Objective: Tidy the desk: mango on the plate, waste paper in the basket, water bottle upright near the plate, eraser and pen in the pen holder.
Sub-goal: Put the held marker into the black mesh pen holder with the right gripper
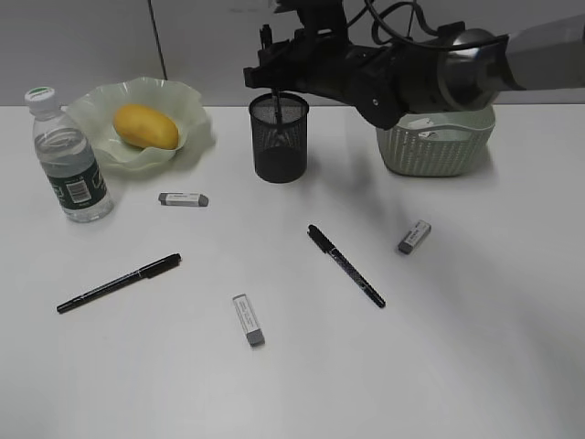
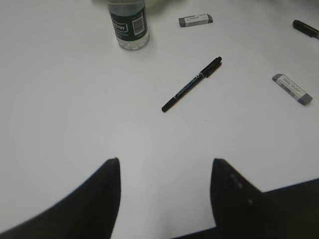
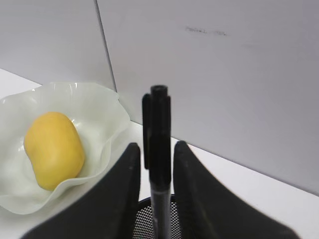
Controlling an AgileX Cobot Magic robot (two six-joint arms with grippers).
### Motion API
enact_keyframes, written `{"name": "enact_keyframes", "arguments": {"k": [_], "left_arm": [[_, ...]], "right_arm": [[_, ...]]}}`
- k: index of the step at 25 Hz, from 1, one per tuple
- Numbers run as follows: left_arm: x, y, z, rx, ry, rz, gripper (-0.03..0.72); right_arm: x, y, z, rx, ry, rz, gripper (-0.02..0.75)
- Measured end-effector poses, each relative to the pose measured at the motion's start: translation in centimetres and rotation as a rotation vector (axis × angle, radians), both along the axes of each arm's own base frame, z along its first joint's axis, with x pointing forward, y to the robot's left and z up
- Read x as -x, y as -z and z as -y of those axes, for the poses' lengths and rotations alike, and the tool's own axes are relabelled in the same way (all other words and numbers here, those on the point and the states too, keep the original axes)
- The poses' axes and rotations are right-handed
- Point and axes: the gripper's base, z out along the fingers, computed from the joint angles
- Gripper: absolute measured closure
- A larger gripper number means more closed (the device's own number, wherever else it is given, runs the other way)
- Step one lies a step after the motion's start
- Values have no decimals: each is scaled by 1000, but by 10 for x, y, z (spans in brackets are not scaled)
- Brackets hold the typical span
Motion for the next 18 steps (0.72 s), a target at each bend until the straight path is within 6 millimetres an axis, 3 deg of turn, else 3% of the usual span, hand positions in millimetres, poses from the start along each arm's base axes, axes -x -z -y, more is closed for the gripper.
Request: {"name": "enact_keyframes", "arguments": {"k": [3,6,13,18], "left_arm": [[0,0,0,0,0,0,253],[0,0,0,0,0,0,253],[0,0,0,0,0,0,253],[0,0,0,0,0,0,253]], "right_arm": [[0,0,0,-2,-1,2,374],[0,0,0,0,0,0,286],[7,-31,8,60,40,-57,259],[21,-55,25,193,119,-226,262]]}}
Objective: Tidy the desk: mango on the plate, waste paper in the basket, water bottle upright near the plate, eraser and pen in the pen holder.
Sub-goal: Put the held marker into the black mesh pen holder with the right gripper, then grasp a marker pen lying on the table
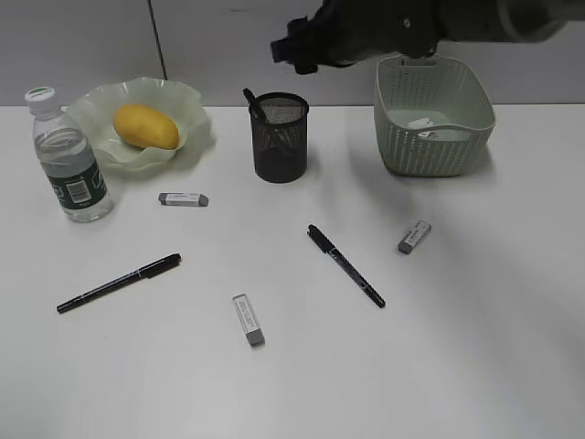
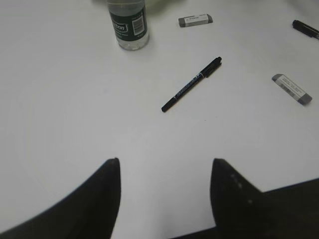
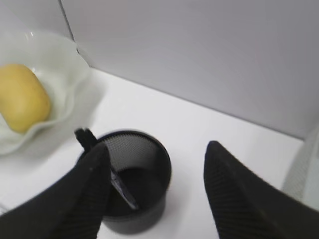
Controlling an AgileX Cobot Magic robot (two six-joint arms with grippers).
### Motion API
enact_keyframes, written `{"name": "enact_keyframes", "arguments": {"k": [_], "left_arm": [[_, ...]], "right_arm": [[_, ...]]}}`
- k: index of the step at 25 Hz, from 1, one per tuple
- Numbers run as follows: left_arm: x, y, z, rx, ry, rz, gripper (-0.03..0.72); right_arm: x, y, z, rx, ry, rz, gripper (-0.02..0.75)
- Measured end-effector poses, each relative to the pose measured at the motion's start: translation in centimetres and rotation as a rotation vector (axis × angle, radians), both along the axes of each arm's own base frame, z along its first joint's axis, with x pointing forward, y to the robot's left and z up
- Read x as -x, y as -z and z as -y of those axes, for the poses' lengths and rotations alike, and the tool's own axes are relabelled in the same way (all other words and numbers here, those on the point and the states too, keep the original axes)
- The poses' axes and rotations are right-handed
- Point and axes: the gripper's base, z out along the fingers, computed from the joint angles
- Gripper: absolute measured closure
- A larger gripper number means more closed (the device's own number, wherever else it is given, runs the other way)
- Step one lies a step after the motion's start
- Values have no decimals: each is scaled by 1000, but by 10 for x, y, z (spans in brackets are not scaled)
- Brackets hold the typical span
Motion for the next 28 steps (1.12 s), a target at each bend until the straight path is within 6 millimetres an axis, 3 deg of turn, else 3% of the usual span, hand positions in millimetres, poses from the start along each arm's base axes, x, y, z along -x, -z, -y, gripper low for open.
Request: {"name": "enact_keyframes", "arguments": {"k": [11,21,28], "left_arm": [[0,0,0,0,0,0,253],[0,0,0,0,0,0,253],[0,0,0,0,0,0,253]], "right_arm": [[51,-41,44,422,31,-361,293],[104,-80,71,457,26,-536,294],[177,-91,107,401,9,-524,295]]}}
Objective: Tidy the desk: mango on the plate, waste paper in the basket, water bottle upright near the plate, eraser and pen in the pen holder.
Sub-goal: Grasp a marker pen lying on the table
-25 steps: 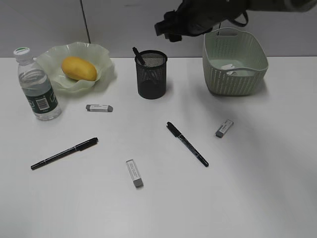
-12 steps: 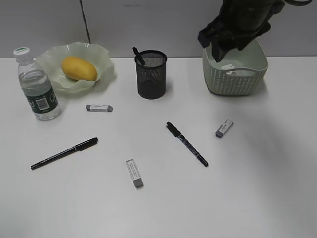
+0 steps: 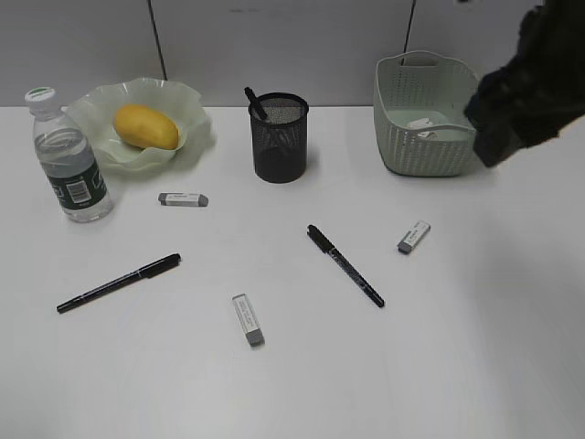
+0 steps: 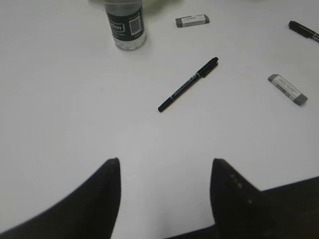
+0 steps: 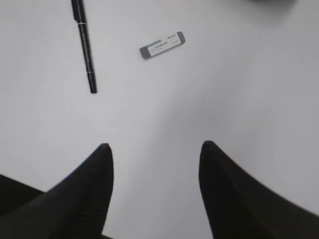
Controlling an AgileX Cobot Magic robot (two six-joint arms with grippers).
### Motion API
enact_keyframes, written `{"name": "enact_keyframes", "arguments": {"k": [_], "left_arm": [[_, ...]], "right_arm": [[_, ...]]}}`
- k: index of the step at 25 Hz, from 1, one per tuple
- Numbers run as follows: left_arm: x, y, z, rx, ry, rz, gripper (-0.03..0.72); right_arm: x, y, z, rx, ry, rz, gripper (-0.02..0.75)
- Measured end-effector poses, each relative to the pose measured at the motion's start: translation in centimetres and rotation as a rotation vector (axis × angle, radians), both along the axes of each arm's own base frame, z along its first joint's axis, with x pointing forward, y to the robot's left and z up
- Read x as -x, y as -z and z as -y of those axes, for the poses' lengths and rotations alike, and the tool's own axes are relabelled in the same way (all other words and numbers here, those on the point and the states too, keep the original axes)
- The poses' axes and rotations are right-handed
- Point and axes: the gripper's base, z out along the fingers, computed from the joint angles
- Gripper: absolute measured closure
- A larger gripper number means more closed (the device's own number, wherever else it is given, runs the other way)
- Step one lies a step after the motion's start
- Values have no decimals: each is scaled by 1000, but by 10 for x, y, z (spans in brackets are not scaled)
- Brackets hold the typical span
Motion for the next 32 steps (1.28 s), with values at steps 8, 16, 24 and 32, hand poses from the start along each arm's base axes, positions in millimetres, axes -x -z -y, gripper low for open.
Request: {"name": "enact_keyframes", "arguments": {"k": [8,16,24,32], "left_arm": [[0,0,0,6,2,-1,253],[0,0,1,9,4,-3,253],[1,0,1,11,5,-9,253],[-1,-2,2,24,6,20,253]], "right_arm": [[98,-7,46,-188,-1,124,295],[173,14,87,-275,0,252,297],[226,23,117,-418,18,462,298],[239,21,128,-430,19,565,299]]}}
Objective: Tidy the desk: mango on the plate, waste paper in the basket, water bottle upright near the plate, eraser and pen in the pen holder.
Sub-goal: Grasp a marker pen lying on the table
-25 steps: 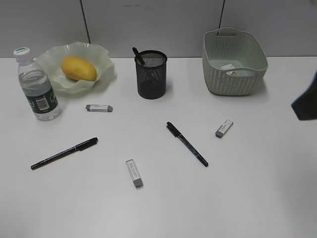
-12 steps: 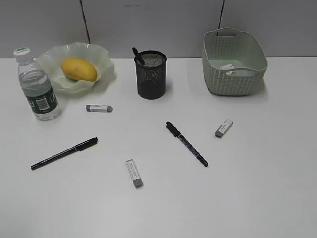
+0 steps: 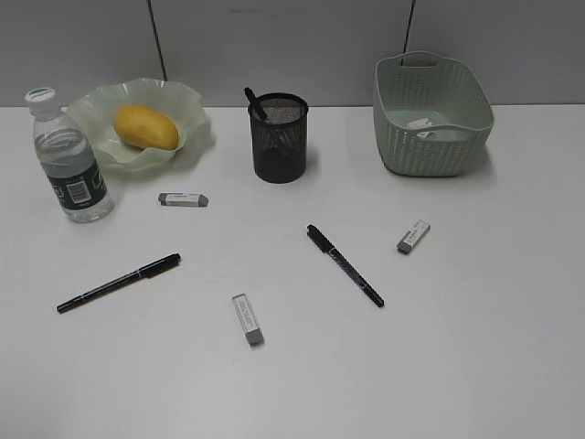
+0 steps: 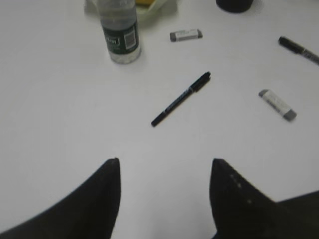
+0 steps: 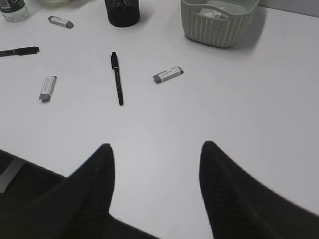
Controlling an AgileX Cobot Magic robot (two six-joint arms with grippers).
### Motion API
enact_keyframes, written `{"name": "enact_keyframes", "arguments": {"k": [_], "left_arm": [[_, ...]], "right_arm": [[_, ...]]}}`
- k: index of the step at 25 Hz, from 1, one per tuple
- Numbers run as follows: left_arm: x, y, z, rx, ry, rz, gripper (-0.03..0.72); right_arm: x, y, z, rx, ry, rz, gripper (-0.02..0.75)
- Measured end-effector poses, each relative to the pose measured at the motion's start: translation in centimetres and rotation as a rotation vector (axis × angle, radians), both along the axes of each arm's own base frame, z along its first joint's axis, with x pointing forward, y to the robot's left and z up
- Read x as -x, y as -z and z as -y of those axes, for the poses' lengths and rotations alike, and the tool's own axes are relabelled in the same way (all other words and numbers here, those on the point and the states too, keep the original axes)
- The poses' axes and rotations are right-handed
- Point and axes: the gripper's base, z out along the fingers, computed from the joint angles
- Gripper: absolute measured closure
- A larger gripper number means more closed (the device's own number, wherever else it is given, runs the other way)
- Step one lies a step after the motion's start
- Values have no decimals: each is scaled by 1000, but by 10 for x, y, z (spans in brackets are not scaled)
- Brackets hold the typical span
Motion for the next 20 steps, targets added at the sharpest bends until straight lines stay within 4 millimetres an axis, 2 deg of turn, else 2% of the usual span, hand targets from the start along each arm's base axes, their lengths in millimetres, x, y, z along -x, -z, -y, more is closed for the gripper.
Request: {"name": "enact_keyframes", "arguments": {"k": [5,9,14,20], "left_arm": [[-7,-13,8,122,19,136,252],[-24,-14,14,141,29,118,235],[-65,-13,24,30,90,-13,209],[-134,-2,40,-98,180,-206,204]], "right_arm": [[-1,0,1,12,11,5,299],[-1,0,2,11,20,5,299],[-1,0,2,10,22,4,299],[-1,0,2,10,24,5,299]]}}
